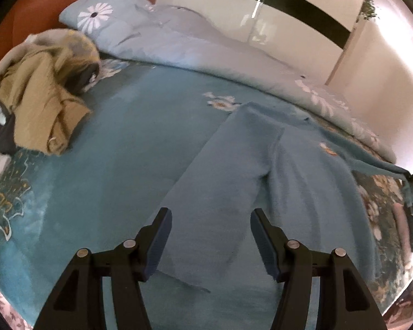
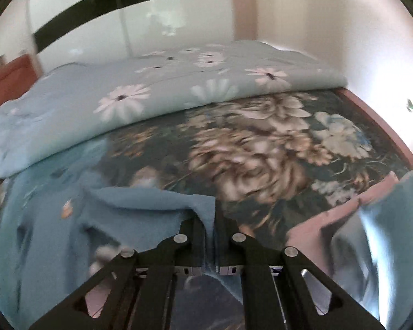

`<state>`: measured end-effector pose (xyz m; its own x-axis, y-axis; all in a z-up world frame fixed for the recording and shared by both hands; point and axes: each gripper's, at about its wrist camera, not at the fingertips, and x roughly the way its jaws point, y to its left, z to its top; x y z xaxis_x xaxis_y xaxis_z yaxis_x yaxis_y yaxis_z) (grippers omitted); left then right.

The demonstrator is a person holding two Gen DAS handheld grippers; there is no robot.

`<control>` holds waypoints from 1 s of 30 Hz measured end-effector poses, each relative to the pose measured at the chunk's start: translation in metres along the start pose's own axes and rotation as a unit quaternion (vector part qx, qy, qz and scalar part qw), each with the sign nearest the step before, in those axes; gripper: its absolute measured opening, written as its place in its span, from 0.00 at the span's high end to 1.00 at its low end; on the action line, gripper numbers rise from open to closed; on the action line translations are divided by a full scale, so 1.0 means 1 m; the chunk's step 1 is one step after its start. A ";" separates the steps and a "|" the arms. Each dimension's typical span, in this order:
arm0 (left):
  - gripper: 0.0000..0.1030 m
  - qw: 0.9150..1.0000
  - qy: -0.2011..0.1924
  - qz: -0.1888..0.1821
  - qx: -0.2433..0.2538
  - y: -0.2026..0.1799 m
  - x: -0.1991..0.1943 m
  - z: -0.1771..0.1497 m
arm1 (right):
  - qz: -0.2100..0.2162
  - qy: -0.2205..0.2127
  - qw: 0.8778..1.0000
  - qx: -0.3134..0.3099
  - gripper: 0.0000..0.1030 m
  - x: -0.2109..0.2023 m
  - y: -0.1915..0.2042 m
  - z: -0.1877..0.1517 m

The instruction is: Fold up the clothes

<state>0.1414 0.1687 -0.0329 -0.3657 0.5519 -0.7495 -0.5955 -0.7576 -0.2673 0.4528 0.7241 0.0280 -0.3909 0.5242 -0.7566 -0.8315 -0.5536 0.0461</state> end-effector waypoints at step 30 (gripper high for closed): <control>0.91 0.992 -0.020 0.124 -0.012 0.035 0.029 0.036 | 0.160 -0.007 0.987 -0.002 0.48 -0.020 0.093 -0.085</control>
<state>0.0839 0.1713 -0.0422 -0.5272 0.3598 -0.7698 -0.4659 -0.8800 -0.0923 0.4166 0.6072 -0.0075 -0.6388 0.3314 -0.6943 -0.6635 -0.6942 0.2791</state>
